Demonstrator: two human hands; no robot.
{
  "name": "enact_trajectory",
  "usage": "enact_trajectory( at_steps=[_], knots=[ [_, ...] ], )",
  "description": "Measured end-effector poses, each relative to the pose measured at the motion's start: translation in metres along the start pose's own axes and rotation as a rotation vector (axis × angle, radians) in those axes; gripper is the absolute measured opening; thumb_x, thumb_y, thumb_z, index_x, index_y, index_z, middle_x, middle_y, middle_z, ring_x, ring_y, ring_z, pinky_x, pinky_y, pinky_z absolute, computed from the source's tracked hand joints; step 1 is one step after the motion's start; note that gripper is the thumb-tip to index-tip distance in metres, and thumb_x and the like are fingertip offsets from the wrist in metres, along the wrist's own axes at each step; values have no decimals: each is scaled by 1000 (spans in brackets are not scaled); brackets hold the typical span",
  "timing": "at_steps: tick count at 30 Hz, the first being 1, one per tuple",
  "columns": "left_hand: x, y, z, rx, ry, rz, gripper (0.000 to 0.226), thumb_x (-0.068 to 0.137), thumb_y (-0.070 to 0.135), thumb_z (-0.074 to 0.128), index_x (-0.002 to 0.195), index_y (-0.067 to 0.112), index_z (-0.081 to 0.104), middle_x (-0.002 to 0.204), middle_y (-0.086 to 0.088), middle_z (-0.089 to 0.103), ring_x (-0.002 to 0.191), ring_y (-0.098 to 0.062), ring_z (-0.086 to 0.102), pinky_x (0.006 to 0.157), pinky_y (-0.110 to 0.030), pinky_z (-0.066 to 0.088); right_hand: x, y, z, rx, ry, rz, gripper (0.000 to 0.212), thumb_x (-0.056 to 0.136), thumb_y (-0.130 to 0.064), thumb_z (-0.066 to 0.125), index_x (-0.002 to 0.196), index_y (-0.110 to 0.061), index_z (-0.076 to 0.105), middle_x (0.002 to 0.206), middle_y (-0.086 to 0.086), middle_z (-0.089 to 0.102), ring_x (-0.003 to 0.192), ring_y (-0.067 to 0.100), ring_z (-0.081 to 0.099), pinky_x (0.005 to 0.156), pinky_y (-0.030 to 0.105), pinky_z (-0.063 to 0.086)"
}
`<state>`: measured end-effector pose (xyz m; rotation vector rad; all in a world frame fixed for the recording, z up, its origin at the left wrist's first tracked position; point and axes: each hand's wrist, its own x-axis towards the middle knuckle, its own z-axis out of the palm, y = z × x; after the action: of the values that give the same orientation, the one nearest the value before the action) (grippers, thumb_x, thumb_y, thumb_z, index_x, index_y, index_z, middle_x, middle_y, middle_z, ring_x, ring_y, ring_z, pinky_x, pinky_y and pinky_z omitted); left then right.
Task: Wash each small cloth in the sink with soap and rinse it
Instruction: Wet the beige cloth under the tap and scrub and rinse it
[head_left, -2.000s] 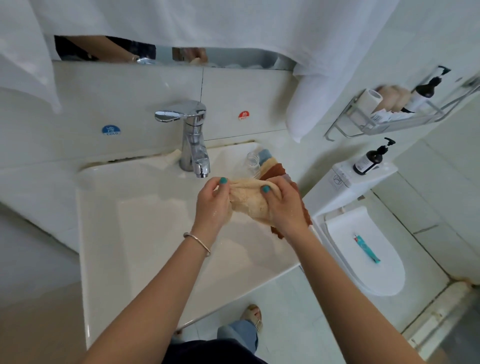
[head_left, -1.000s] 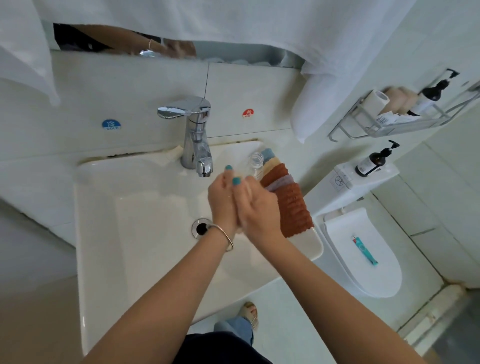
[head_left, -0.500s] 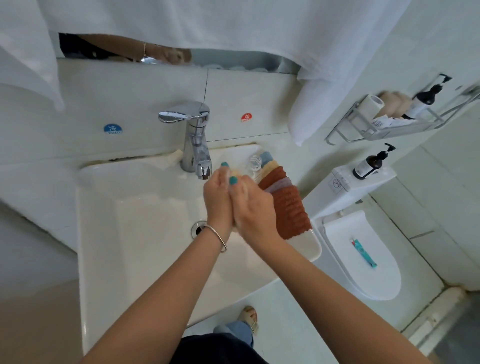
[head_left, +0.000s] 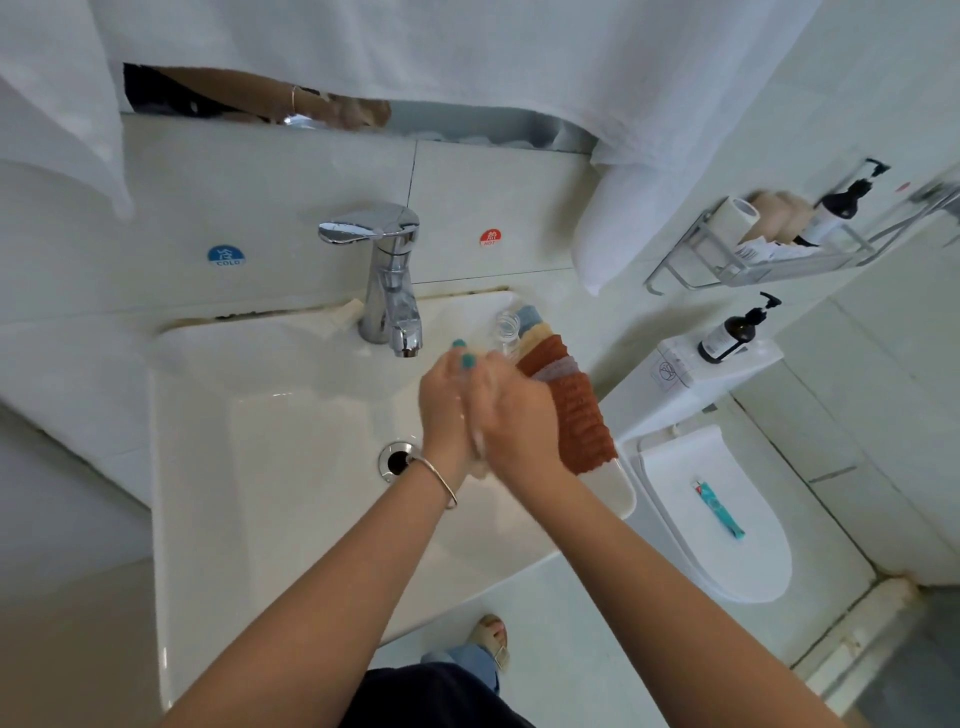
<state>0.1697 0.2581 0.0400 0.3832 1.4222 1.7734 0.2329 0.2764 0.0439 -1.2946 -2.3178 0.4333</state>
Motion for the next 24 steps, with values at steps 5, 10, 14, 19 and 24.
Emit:
enact_trajectory(
  at_steps=[5, 10, 14, 19, 24],
  knots=[
    [-12, -7, 2, 82, -34, 38, 38, 96, 7, 47, 59, 18, 41, 45, 12, 44, 46, -1, 37, 49, -21, 34, 13, 9, -4, 87, -43, 180, 25, 100, -25, 42, 81, -13, 53, 71, 3, 59, 69, 25, 59, 66, 39, 48],
    [-2, -8, -6, 29, 41, -49, 36, 99, 13, 43, 64, 19, 46, 61, 3, 48, 56, -10, 43, 62, -31, 39, -5, 5, 9, 99, -70, 98, 29, 97, -41, 36, 80, -20, 47, 70, 7, 60, 67, 27, 59, 63, 39, 45],
    [-11, -10, -3, 39, -26, 13, 33, 96, 14, 47, 63, 14, 48, 57, 4, 49, 54, -6, 44, 59, -28, 38, 4, 12, 6, 43, -34, 154, 21, 99, -27, 47, 87, -13, 56, 74, 2, 61, 67, 22, 61, 66, 41, 49],
    [-9, -9, -4, 83, -60, 10, 38, 99, 10, 46, 62, 16, 43, 57, 3, 45, 47, -2, 40, 53, -20, 36, 3, 9, -5, -59, -66, 133, 29, 99, -33, 38, 100, -10, 57, 88, 14, 67, 83, 32, 66, 74, 43, 52],
    [3, -4, -5, 1, -23, -8, 39, 101, 11, 43, 63, 18, 44, 52, 10, 46, 52, -8, 40, 58, -28, 37, -12, -3, 0, 36, 19, -41, 34, 96, -38, 34, 88, -12, 54, 68, 9, 62, 59, 32, 61, 54, 42, 49]
  ],
)
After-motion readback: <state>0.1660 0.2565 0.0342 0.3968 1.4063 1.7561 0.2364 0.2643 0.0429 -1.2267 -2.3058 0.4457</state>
